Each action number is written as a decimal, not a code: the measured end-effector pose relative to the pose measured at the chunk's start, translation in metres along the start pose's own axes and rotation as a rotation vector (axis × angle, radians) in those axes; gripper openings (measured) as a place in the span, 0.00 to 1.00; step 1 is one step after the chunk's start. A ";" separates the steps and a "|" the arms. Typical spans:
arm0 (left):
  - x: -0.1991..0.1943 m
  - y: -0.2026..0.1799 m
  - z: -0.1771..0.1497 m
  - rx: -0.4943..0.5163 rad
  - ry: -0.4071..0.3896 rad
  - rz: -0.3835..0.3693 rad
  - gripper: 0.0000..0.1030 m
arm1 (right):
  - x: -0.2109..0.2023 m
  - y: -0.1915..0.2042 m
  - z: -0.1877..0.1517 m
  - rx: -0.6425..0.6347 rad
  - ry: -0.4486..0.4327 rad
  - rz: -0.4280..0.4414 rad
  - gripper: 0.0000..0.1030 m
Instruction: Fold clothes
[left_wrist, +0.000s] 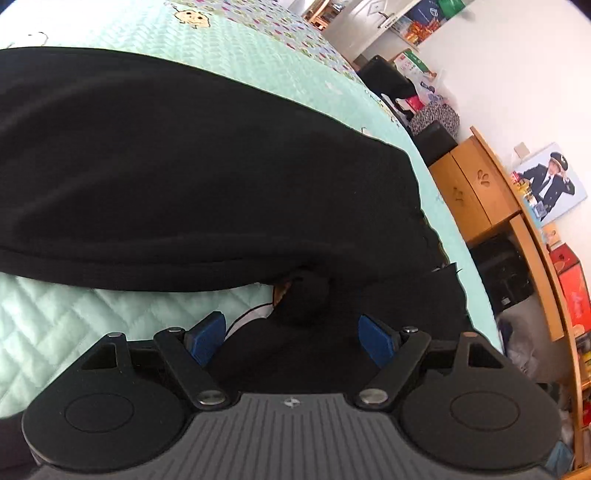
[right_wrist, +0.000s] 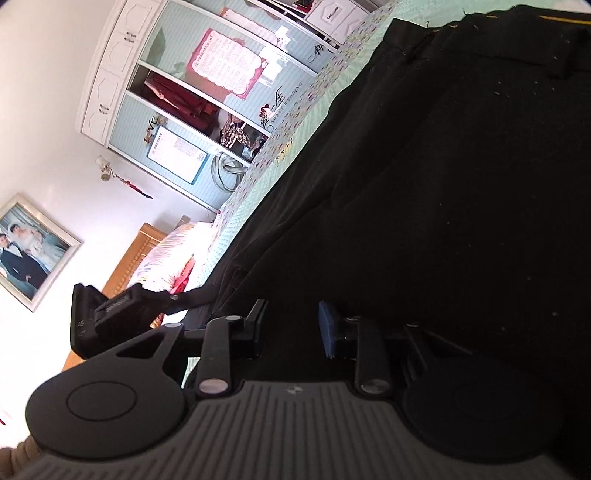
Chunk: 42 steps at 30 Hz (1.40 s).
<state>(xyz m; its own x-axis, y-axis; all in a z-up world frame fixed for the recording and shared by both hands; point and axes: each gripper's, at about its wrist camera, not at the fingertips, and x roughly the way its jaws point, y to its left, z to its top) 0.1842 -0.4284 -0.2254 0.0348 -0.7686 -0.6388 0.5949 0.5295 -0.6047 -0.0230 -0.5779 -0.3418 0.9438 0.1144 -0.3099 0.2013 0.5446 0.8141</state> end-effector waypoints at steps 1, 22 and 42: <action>0.003 0.001 0.000 0.007 0.010 -0.004 0.81 | -0.001 -0.001 0.000 -0.003 -0.005 0.003 0.30; 0.005 -0.005 -0.023 0.068 -0.185 -0.269 0.29 | -0.005 -0.004 0.002 0.029 -0.032 0.076 0.30; 0.032 0.005 0.000 0.125 -0.002 -0.058 0.39 | -0.003 -0.002 0.001 0.025 -0.031 0.066 0.29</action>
<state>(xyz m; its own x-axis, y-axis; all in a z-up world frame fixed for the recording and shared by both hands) 0.1882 -0.4504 -0.2495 -0.0007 -0.7975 -0.6033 0.6916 0.4353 -0.5763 -0.0260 -0.5803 -0.3419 0.9629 0.1237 -0.2400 0.1442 0.5158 0.8445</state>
